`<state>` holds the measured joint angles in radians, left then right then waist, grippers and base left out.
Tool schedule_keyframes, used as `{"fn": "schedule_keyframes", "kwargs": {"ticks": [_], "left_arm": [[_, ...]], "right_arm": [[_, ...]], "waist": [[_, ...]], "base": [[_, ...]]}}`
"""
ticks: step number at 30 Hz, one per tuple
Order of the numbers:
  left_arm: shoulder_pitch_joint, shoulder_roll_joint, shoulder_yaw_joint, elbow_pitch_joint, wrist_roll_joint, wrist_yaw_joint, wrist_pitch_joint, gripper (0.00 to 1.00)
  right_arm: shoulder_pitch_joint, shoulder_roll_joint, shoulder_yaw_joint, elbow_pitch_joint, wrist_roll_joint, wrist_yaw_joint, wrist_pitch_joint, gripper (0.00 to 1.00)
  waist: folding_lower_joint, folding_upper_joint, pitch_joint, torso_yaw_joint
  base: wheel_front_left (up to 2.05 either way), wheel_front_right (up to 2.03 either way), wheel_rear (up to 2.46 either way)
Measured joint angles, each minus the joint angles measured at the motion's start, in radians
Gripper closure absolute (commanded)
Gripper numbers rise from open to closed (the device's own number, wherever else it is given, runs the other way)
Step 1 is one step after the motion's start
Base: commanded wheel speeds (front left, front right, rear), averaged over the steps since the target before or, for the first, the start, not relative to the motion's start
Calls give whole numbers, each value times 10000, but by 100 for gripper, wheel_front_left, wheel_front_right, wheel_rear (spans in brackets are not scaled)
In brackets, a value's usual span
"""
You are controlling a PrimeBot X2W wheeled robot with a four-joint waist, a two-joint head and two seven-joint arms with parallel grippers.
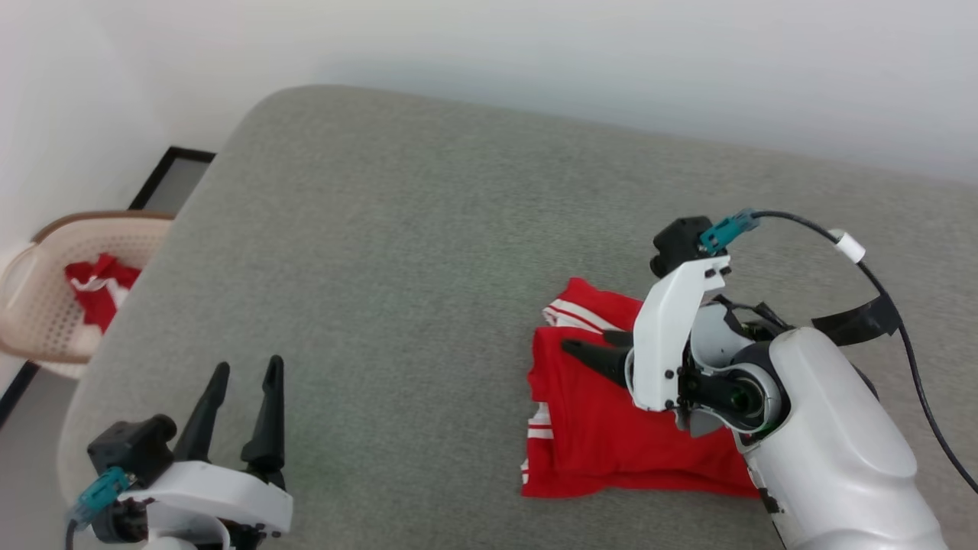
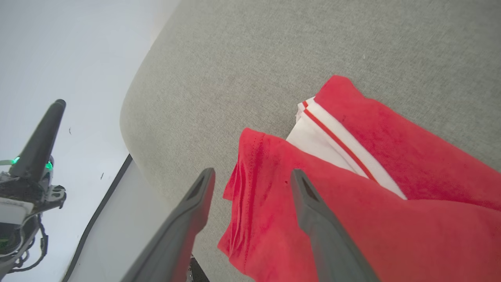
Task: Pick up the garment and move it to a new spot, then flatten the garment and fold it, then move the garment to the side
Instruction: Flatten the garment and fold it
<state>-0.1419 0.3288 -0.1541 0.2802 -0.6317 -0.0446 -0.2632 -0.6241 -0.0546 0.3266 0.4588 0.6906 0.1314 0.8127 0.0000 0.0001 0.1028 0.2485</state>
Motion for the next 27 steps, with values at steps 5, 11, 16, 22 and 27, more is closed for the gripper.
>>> {"fn": "schedule_keyframes", "kwargs": {"ticks": [5,11,16,22,27], "left_arm": [[142,90,205,-40,98,-27,0,0],[230,274,481,-148,290,-48,-2,0],[482,408,681,-207,424,-46,-2,0],[966,529,936,-295,472,-71,-2,0],[1309,583,1156,-376,474,-81,-2,0]], "right_arm": [[-5,-424,153,-671,454,0,-489,0],[221,-1478,395,-1707,627,0,-2027,0],[757,-2196,198,-2048,974,0,-3739,0],[1517,-3160,171,-2113,880,0,-5923,0],[2180,-3793,96,-1942,474,0,-7798,0]], "waist": [[0,0,-105,-387],[0,0,-228,-961],[0,0,-370,-1479],[0,0,-638,-2062],[0,-1,-925,-2447]], "base": [[0,0,0],[0,0,0],[0,0,0],[0,0,0],[0,0,0]]}}
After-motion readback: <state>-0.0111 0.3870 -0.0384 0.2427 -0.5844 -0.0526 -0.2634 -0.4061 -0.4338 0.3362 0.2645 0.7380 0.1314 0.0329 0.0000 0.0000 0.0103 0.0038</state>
